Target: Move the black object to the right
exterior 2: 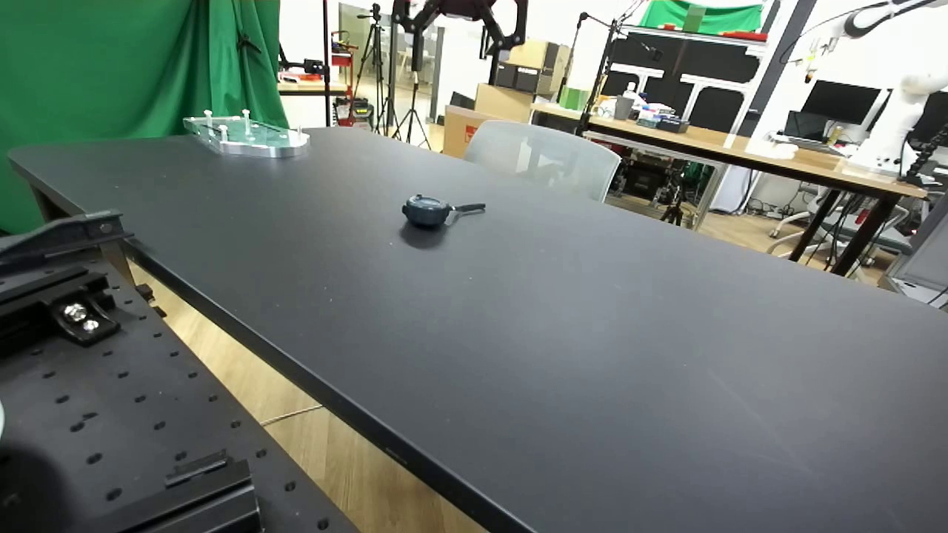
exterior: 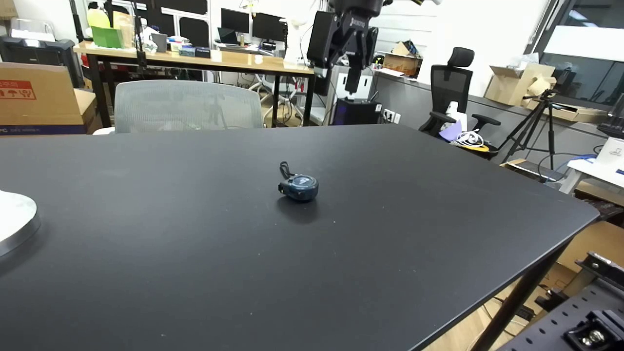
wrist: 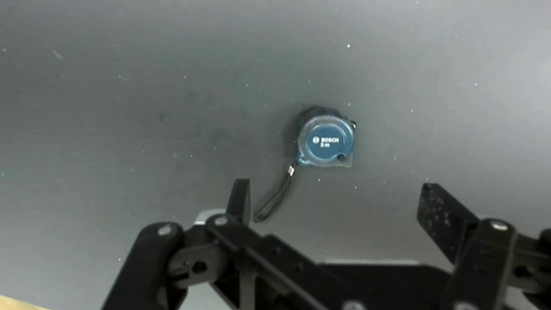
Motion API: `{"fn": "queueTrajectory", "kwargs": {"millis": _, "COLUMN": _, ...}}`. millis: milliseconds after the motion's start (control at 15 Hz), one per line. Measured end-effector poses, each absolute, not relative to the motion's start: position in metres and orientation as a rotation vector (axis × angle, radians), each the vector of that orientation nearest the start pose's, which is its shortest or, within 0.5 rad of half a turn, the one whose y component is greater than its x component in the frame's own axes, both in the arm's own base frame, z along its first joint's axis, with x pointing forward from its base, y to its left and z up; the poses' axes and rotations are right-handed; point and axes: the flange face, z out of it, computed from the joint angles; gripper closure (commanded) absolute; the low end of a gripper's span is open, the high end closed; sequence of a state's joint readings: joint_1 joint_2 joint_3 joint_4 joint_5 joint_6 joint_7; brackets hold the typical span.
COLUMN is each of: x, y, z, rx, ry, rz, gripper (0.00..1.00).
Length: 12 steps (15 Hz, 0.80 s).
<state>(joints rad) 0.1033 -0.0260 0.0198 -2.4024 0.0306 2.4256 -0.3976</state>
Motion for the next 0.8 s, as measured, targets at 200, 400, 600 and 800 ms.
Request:
{"fn": "queueTrajectory", "kwargs": {"millis": 200, "x": 0.494, "y": 0.061, "z": 0.294, "rx": -3.046, "ry": -0.873, "rz": 0.027, "gripper": 0.0}}
{"fn": "queueTrajectory", "kwargs": {"millis": 400, "x": 0.503, "y": 0.065, "z": 0.263, "rx": -3.046, "ry": -0.947, "rz": 0.076, "gripper": 0.0}}
{"fn": "queueTrajectory", "kwargs": {"millis": 600, "x": 0.511, "y": 0.076, "z": 0.24, "rx": -3.025, "ry": -0.98, "rz": 0.09, "gripper": 0.0}}
{"fn": "queueTrajectory", "kwargs": {"millis": 800, "x": 0.516, "y": 0.089, "z": 0.224, "rx": -3.001, "ry": -0.999, "rz": 0.108, "gripper": 0.0}}
